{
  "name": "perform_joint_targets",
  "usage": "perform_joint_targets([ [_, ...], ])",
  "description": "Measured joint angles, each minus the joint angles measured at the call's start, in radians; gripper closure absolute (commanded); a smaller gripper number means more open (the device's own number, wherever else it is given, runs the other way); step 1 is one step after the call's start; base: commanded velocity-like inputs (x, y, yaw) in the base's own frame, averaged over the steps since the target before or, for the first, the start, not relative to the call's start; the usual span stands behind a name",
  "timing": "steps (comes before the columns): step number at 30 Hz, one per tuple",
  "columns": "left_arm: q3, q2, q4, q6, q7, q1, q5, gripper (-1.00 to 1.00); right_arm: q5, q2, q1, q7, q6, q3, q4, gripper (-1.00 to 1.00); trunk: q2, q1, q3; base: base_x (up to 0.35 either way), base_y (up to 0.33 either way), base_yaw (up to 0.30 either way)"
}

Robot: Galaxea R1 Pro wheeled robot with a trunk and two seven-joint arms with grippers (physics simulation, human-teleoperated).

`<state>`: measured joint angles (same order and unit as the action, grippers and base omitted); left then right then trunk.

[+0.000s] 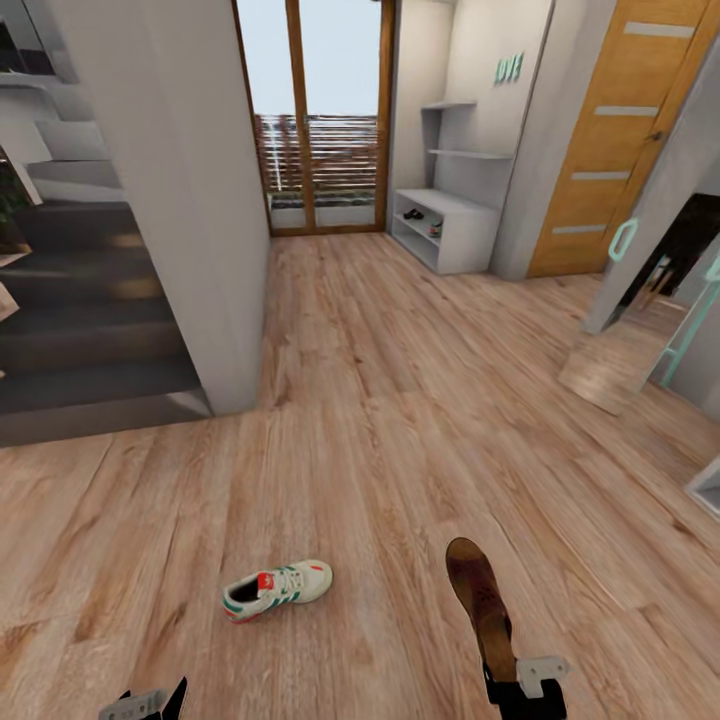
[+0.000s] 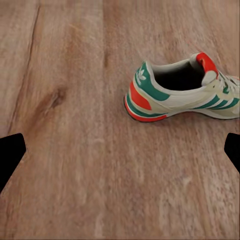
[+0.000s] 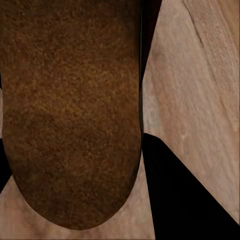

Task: Pick up the two gym shoes and the two sandals from the corridor floor and place them onto the hallstand (shoe rack) in the corridor, making sure they are on the rack and not on the floor. Arrange them so the two gym shoes are next to each other and the two sandals are next to each other.

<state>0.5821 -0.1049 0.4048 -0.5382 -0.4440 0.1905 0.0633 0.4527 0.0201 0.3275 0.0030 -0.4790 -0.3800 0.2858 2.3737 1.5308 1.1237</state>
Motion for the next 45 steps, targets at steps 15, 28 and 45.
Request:
perform_joint_targets([
  [15, 0.0, 0.0, -0.002, 0.0, 0.0, 0.0, 0.001, -1.0, -0.003, -0.003, 0.0, -0.001, -0.002, 0.0, 0.001, 1.0, 0.0, 0.0, 0.0, 0.251, 0.244, 0.0],
  [28, 0.0, 0.001, -0.002, 0.0, 0.0, 0.0, 0.002, -1.0, -0.004, -0.001, 0.0, 0.0, -0.002, 0.0, 0.001, 1.0, 0.0, 0.0, -0.005, 0.202, 0.177, -0.124],
  [45, -0.064, -0.018, 0.011, 0.004, -0.011, 0.009, 0.13, -1.0, -0.009, 0.003, 0.0, -0.001, 0.003, -0.005, 0.04, 1.0, 0.0, 0.0, -0.013, 0.011, 0.008, -0.101],
])
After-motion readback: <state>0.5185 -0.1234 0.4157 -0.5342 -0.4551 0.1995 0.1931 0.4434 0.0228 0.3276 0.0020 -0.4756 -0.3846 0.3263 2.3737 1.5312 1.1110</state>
